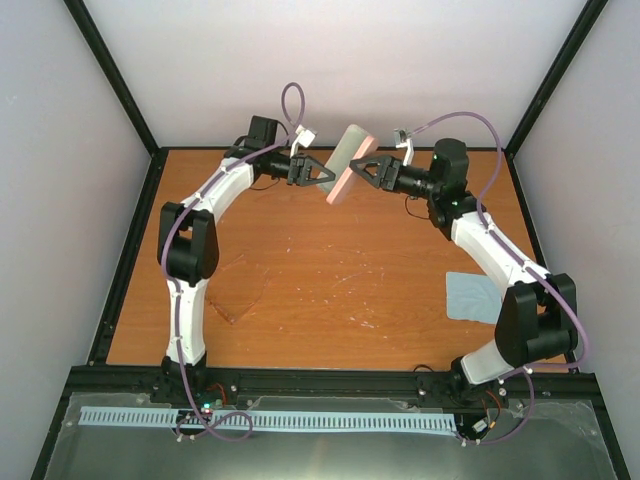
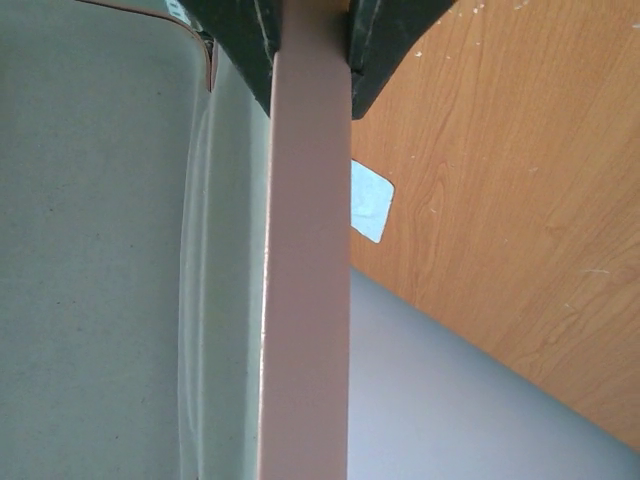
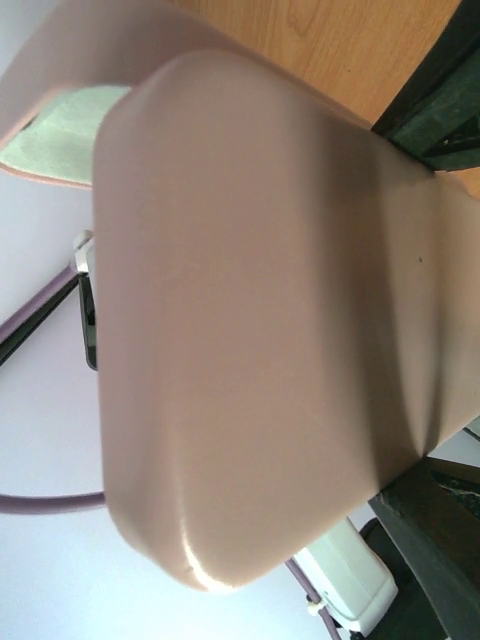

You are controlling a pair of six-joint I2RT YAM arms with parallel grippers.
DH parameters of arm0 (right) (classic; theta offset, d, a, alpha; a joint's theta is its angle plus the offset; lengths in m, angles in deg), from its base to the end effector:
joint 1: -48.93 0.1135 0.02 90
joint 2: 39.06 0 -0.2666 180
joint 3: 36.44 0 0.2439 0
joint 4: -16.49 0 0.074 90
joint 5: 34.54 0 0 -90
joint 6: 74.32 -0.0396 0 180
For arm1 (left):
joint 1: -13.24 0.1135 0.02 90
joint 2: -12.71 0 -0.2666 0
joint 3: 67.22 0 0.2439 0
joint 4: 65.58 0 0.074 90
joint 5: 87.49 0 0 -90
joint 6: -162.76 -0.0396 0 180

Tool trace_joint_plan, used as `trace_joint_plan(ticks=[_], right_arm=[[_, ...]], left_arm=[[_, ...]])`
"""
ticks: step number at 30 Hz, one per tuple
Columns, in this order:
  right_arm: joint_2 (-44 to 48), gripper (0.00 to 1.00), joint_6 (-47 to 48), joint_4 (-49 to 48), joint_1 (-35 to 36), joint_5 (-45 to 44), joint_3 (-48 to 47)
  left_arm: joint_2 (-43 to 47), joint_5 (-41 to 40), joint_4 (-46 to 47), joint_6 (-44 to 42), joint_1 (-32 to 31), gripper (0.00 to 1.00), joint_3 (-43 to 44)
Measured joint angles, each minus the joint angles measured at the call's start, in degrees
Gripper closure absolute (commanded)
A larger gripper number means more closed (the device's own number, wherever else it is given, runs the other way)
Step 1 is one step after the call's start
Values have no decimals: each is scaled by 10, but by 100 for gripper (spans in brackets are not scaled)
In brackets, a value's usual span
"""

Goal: Organize the sunglasses
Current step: Open the sunglasses case at the center of the board, then place the sunglasses case at the center of the board.

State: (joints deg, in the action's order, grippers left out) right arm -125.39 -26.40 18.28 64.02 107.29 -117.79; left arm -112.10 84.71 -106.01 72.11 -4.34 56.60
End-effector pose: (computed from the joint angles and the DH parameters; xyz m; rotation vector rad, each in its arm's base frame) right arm 0.3237 0.1195 0.3468 -0.3218 1.8530 1.4707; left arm 0.4415 -0.1810 0.2757 1.0403 1.7587 -1.7668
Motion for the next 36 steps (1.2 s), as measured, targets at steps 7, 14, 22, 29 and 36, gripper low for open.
trace_joint_plan(ticks=[7,14,22,29,36], right_arm=[[5,1,50,114,-4,-62,-24],[128,0,83,289,-170,-196,82],[41,0,110,371,-225,-302,7],[-9,0,111,370,-224,-294,-3],[-4,0,115,356,-224,-283,9]], left_arm=[[-13,-70,-116,-99,-2,99,86],[-5,-284,-256,-297,-14,99,156],[25,-575,-289,-478,-89,99,35],[42,-727,-232,-569,-159,99,-85],[70,-793,-134,-599,-185,99,-137]])
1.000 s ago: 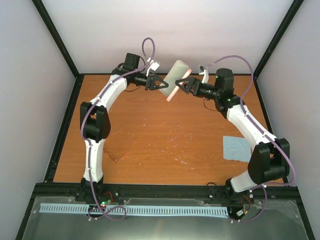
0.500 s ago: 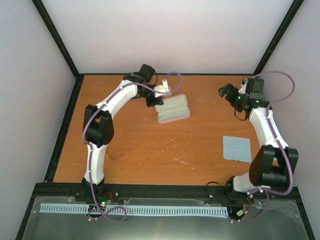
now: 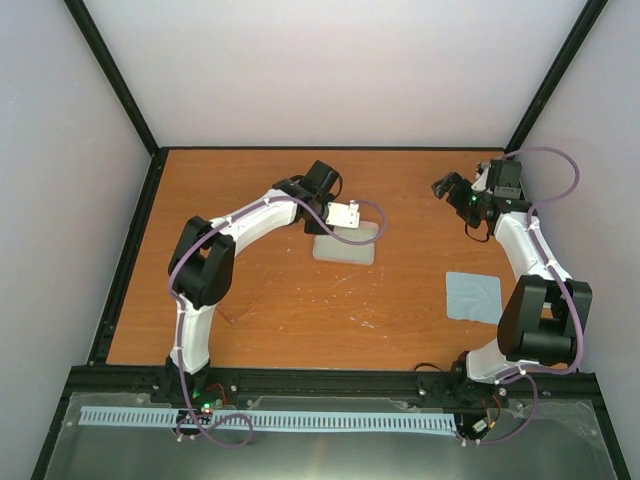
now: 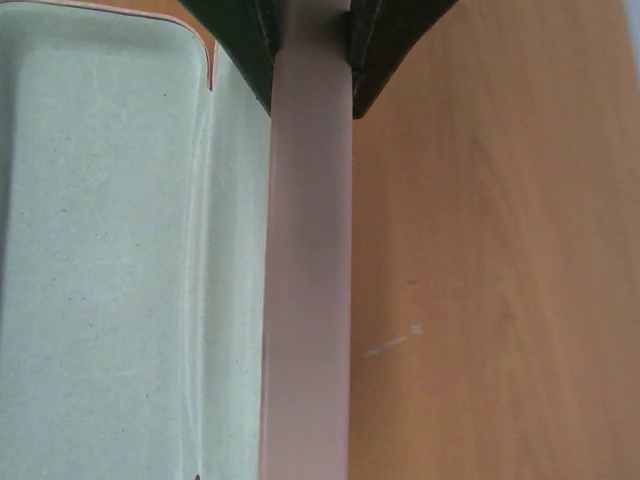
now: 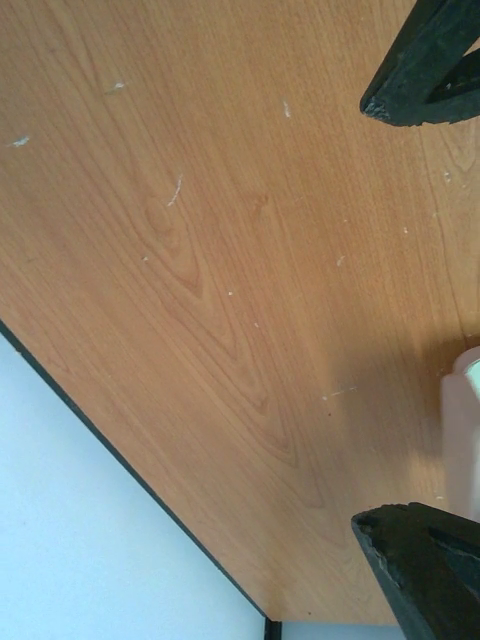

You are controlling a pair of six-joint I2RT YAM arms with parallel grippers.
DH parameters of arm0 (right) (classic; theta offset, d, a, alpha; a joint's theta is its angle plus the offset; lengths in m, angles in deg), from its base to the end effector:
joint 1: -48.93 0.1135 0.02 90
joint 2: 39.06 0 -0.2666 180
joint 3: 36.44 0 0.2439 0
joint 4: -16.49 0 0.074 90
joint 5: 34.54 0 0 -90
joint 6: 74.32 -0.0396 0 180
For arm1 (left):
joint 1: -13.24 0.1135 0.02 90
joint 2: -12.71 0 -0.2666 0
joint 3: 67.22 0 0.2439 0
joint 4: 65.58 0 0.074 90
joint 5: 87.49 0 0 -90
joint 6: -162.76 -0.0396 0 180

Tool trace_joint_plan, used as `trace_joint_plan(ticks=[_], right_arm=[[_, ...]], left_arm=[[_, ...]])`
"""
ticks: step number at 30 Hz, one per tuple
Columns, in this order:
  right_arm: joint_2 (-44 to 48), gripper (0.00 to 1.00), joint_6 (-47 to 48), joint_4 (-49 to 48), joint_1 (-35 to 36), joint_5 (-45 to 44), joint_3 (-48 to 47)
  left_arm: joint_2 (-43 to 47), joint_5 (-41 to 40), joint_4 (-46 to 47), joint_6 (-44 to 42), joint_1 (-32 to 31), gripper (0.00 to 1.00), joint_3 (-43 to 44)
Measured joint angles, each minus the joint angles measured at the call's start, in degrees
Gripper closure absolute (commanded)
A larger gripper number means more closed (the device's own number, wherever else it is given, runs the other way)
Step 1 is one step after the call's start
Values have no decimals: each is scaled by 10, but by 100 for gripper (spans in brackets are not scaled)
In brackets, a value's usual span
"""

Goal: Organize the sunglasses
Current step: Place the sunglasses case at the center of the board.

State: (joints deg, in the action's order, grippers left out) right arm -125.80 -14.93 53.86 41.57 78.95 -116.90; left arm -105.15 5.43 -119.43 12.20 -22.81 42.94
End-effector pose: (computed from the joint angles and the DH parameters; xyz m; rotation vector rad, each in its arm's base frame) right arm 0.3264 -0.0262 0.2768 0.5650 2.2834 0.6793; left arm 0.3549 -0.2608 0.2167 1.9862 1.7465 0.0764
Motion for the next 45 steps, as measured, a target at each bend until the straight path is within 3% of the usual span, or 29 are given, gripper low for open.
trace_joint_plan(ticks=[9,20,29,45], right_arm=[[11,0,0,-2,0,5,30],[17,0,2,-2,0,10,37],[17,0,2,-2,0,19,37],[17,0,9,-2,0,20,37]], left_arm=[[3,-21,107,-16,1,99,-15],[0,9,142,-18,4,98,-43],[-9,23,167,-30,10,86,-61],[-17,18,192,-35,16,54,-63]])
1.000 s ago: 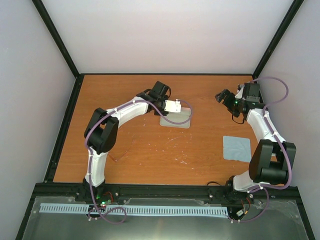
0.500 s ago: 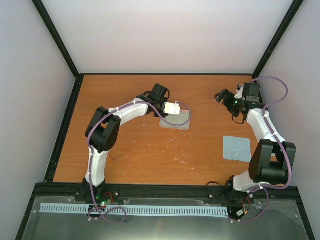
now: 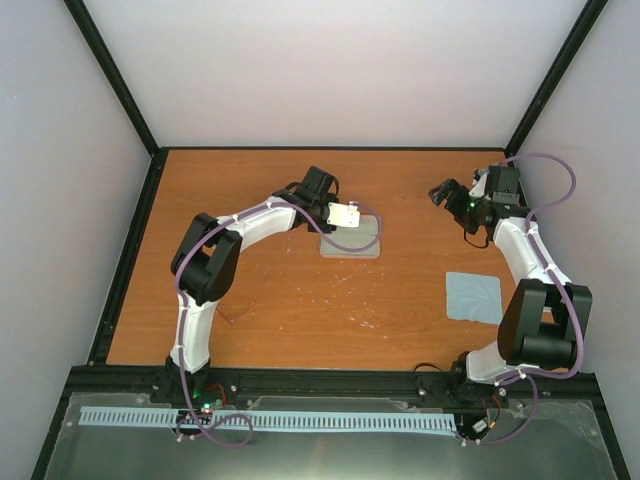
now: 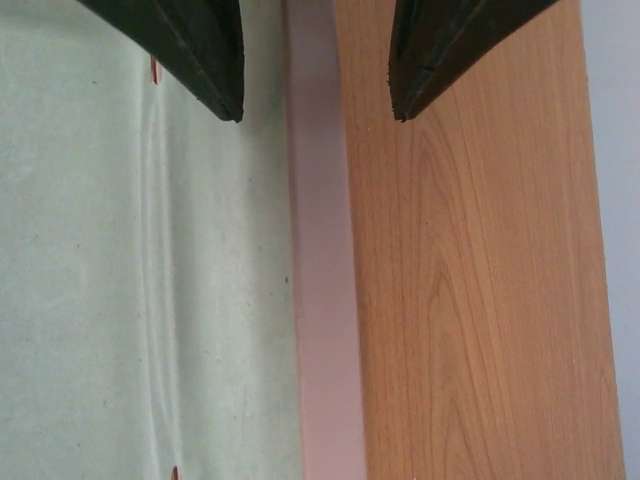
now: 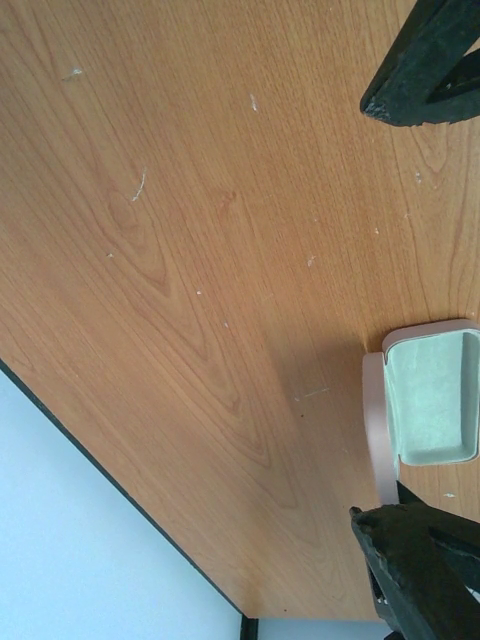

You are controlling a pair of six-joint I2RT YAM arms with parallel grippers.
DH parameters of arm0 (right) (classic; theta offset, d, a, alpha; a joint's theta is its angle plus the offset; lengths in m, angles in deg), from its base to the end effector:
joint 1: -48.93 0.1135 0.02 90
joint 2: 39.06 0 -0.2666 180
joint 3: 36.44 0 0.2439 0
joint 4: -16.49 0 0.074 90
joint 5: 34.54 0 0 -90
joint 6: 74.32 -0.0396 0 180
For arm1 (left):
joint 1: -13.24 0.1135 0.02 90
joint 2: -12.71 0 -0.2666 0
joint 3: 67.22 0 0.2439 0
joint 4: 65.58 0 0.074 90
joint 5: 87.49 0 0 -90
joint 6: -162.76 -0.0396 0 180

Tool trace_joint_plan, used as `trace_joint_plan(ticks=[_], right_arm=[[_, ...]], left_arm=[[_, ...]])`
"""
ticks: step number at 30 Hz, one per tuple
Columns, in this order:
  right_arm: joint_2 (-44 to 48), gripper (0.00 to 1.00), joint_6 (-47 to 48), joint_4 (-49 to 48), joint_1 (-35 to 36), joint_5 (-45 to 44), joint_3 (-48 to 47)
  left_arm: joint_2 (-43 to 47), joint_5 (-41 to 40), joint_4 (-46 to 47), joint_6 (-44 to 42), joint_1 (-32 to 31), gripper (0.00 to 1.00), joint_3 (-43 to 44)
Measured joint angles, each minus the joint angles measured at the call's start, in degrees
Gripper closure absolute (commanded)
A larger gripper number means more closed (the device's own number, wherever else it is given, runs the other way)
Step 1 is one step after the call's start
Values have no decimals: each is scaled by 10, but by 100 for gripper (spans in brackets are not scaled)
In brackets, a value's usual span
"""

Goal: Organize the sunglasses
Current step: Place the sunglasses case at the center of the board, then adjust the sunglasses case at the center of the board.

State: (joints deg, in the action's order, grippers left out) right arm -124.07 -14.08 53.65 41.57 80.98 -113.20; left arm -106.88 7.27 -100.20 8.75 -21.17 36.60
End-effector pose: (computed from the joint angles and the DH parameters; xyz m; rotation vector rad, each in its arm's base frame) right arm 0.3148 -0.0235 0.2659 0.5453 2.3148 0.7146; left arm 0.3766 -0.2619 0.1916 1.8789 1.5728 0.1269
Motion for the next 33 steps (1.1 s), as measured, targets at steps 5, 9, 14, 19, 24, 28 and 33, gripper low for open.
trace_joint_plan(ticks=[5,9,14,19,24,28,33], right_arm=[[0,0,0,0,0,-2,3],[0,1,-2,14,0,-25,7],[5,33,-6,69,-8,-84,6],[15,64,-16,153,-47,-153,3],[39,50,-22,221,-115,-197,6],[43,48,-17,252,-139,-206,10],[33,60,-4,284,-141,-217,9]], left_arm=[[0,-5,2,7,0,39,-1],[1,-8,5,22,0,37,-1],[9,-18,5,78,0,38,27],[25,-4,-1,155,0,41,110],[36,47,1,228,3,46,210],[47,73,2,252,8,59,213],[47,92,-18,265,18,68,169]])
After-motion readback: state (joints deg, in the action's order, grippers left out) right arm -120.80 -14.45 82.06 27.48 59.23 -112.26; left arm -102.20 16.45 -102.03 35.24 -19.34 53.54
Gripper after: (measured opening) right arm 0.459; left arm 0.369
